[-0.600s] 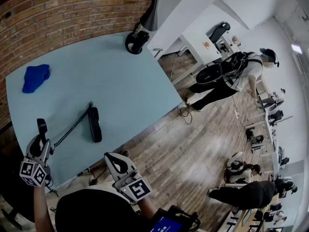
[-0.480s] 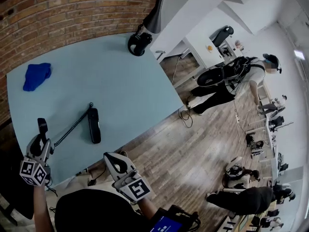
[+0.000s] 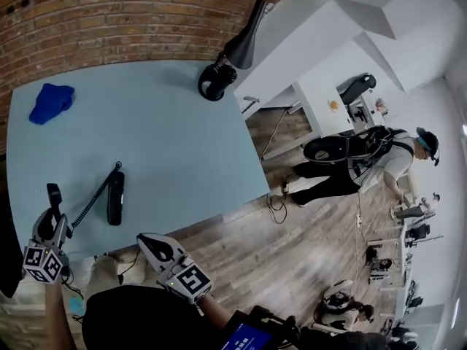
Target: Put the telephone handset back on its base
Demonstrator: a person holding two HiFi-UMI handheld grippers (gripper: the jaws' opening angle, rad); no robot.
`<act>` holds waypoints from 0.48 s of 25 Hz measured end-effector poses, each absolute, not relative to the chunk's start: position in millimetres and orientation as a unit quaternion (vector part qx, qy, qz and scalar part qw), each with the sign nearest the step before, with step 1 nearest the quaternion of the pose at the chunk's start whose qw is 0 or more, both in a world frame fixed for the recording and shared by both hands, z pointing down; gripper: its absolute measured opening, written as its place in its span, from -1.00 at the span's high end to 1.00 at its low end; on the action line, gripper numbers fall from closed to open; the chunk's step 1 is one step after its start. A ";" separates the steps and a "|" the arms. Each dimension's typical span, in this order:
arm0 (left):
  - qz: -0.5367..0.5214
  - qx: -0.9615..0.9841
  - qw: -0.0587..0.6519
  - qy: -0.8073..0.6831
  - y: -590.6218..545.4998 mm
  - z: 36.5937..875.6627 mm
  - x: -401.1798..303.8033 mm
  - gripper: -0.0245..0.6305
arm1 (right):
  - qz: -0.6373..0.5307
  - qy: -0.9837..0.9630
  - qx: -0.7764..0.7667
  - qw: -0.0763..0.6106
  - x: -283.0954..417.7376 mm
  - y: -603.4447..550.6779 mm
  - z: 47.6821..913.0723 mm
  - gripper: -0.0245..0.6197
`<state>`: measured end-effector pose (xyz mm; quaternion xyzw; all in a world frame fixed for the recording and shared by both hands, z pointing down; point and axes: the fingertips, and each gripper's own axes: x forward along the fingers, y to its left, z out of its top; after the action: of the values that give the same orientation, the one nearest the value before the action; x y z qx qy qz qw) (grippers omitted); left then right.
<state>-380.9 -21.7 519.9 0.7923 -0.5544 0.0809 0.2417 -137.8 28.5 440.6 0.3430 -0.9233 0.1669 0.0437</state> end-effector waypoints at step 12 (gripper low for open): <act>0.115 0.711 0.243 -0.650 11.0 531.5 -301.2 0.19 | 0.182 -0.948 0.253 0.069 -39.3 12.8 467.5 0.87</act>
<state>-301.2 11.0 531.5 0.7110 -0.6499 0.1153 0.2426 -39.3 12.8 467.5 0.2529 -0.9478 0.1818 0.0690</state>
